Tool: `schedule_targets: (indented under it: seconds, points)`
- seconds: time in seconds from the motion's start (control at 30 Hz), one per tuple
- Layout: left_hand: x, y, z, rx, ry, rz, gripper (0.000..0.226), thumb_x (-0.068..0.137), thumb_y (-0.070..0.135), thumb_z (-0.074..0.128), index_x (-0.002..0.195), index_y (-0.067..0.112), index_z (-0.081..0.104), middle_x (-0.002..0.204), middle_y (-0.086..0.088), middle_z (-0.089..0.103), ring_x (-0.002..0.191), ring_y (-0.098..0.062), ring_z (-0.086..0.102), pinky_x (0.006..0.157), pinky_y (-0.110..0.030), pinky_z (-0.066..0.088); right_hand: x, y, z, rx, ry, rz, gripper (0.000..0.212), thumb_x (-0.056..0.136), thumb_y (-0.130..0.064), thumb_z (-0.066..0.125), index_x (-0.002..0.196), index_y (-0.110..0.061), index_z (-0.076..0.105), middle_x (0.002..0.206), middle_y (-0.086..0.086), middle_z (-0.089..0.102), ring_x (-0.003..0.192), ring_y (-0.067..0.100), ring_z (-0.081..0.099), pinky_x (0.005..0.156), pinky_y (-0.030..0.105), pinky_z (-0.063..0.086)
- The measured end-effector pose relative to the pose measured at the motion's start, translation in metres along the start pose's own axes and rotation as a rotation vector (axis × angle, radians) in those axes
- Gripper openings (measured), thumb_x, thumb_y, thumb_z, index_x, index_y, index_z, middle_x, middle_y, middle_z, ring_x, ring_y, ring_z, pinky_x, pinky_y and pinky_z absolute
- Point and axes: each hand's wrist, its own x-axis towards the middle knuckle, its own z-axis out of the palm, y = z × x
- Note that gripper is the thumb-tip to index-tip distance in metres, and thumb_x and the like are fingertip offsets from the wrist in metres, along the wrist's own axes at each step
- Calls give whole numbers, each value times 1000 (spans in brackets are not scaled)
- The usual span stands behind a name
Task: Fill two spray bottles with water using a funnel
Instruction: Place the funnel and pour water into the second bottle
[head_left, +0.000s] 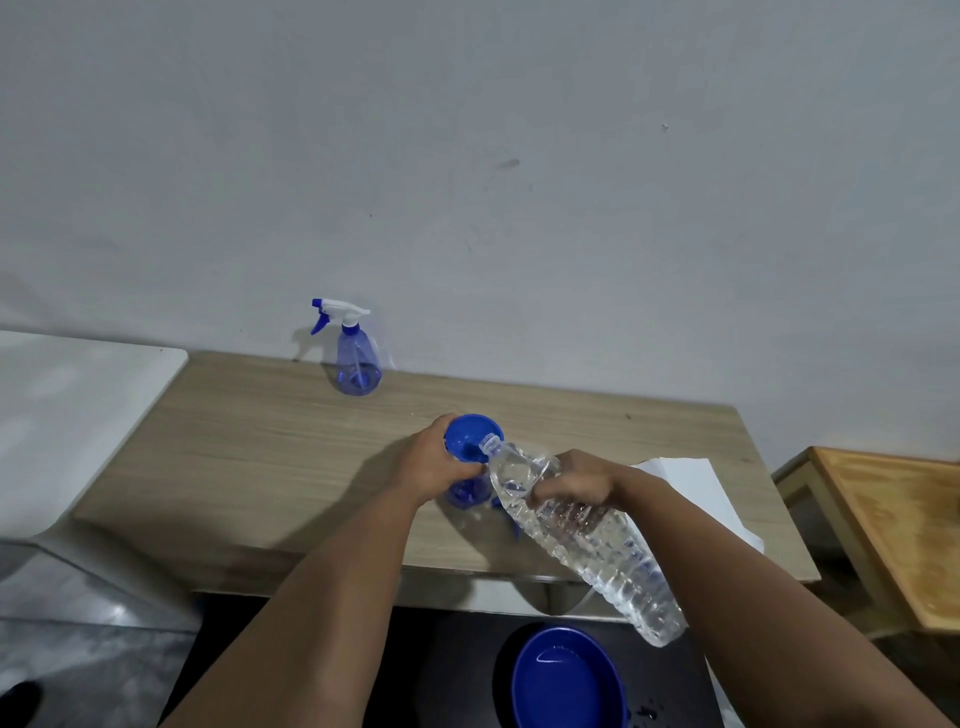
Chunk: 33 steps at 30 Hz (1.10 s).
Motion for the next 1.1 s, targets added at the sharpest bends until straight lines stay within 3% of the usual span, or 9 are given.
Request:
schedule_targets:
  seconds: [0.13,0.3,0.47,0.73,0.9,1.03,1.1]
  points:
    - [-1,0,-1,16,-10,1,86,50,49,87,129,41,55,113,15,70,104,-13,67,95,-43,56,-1,-1,-1,-7,4,7,42,77,-38,84,101,-3,78,86,6,68,76,23,65,61,29,53]
    - [-1,0,-1,16,-1,6,81,56,43,91,129,40,55,113,14,70,104,-12,67,95,-43,56,-3,-3,-1,7,-7,28,32,78,-34,85,96,-8,78,83,7,68,71,22,65,56,27,54]
    - [0,0,-1,21,5,16,76,58,38,91,125,41,56,111,15,70,103,-13,67,94,-41,56,-8,-3,-1,-22,-2,6,29,87,-29,80,102,-3,78,80,1,68,68,15,62,46,17,51]
    - [2,2,0,32,5,25,75,62,30,92,129,35,57,111,13,69,103,-14,66,95,-40,55,-6,-2,-1,-25,-3,-4,23,81,-36,83,90,-15,78,85,3,72,77,20,67,66,27,52]
    - [1,1,-1,15,1,19,71,58,33,90,121,42,57,108,16,71,102,-12,68,96,-43,56,-9,-3,-3,-39,6,10,31,83,-35,83,99,-8,79,84,2,72,70,15,67,49,19,52]
    - [0,1,-1,23,-6,19,75,58,37,90,126,40,57,110,16,71,102,-11,67,95,-41,56,-11,-5,-3,-32,10,2,24,86,-34,82,94,-12,80,81,-4,74,64,6,70,50,18,52]
    - [1,0,-2,21,-8,21,79,52,45,86,125,40,57,110,17,71,102,-11,67,94,-42,56,-9,-4,-2,-19,12,-7,31,79,-39,83,94,-11,80,84,-1,75,72,13,72,61,25,57]
